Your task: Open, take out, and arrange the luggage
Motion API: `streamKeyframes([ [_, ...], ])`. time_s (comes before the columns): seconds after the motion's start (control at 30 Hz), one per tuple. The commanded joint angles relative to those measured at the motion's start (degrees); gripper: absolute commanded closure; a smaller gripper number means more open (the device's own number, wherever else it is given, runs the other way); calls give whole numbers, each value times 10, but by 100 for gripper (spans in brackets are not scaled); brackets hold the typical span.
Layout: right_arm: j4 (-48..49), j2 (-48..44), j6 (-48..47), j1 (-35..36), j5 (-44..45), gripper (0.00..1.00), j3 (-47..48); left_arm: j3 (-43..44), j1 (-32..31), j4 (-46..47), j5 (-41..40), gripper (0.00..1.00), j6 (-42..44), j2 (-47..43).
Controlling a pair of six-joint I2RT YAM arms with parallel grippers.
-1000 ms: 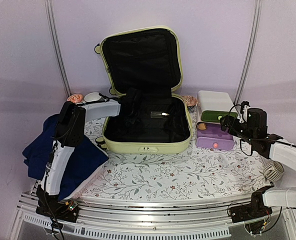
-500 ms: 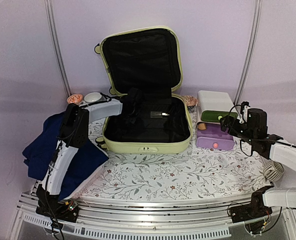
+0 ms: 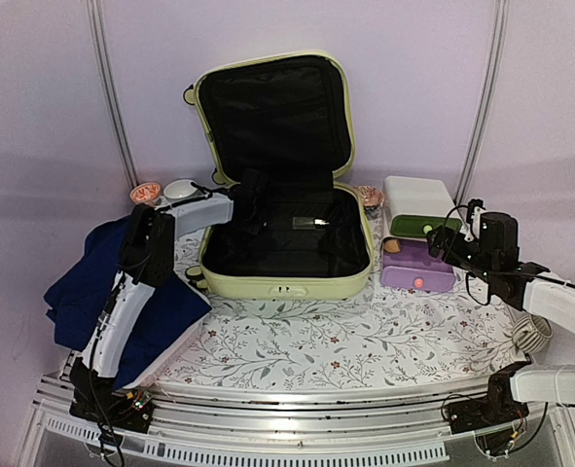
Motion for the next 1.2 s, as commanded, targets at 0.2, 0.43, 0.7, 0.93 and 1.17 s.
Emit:
streamKeyframes([
  [0.2, 10, 7, 10, -3, -9, 1, -7, 18, 35, 22, 56, 49, -21, 78],
  [0.43, 11, 10, 15, -3, -10, 1, -10, 15, 45, 70, 67, 67, -26, 89],
  [0.7, 14, 12, 20, -3, -18, 2, -13, 4, 56, 115, 81, 54, -15, 88],
  [0.93, 14, 8, 26, -3, -27, 2, -15, -13, 68, 146, 87, 55, -23, 90],
  [1.17, 11, -2, 28, -3, -28, 2, -17, -42, 80, 200, 110, 74, -51, 88],
])
